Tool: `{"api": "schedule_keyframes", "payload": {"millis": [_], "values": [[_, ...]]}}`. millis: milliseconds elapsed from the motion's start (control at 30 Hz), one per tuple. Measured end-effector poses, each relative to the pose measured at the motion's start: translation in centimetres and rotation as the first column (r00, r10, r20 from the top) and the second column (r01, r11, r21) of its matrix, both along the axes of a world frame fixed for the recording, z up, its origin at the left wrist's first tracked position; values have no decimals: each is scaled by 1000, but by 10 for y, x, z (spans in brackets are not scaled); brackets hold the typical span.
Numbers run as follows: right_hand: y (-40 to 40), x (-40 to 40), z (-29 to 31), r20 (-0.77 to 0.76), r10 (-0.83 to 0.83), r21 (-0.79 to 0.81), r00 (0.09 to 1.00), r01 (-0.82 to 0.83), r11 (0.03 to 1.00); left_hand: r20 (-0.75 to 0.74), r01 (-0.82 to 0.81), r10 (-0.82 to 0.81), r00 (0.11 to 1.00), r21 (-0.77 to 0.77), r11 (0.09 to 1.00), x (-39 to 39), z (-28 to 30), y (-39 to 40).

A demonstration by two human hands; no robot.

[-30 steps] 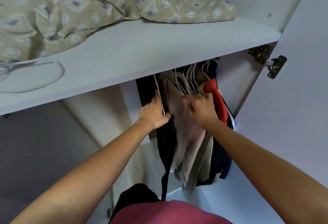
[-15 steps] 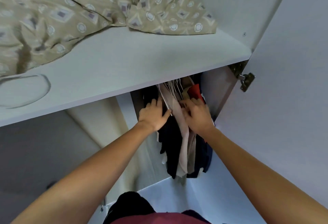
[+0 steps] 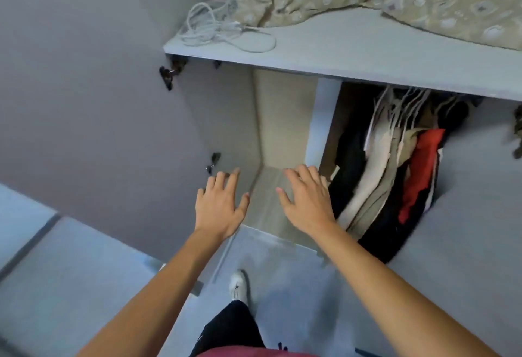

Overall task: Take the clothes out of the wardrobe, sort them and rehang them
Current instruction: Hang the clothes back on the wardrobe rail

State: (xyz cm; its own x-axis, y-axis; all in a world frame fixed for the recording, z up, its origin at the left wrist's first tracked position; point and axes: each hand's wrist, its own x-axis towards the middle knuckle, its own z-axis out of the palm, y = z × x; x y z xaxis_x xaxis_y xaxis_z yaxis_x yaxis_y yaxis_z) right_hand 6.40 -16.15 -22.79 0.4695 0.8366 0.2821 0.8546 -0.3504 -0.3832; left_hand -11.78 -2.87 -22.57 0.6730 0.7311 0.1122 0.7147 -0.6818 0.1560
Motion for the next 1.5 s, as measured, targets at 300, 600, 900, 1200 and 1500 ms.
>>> {"api": "schedule_keyframes", "payload": {"millis": [300,600,900,1200,1500], "values": [[71,-263,18,-68,534,102,843,-527,844,67,-491,487,871,78,867,-310,18,-34],[149,-504,18,-87,806,50,585,-805,590,133,-824,814,565,36,566,-546,5,-56],[205,-651,7,-115,918,-40,380,-925,378,191,-965,951,242,-54,257,-688,-1,-73],[315,-802,-11,-108,983,-39,146,-989,142,150,-991,987,-48,-131,-28,-783,-37,-34],[476,-942,-12,-137,987,-29,-79,-996,-84,103,-970,969,-224,-123,-211,-881,-27,93]]}}
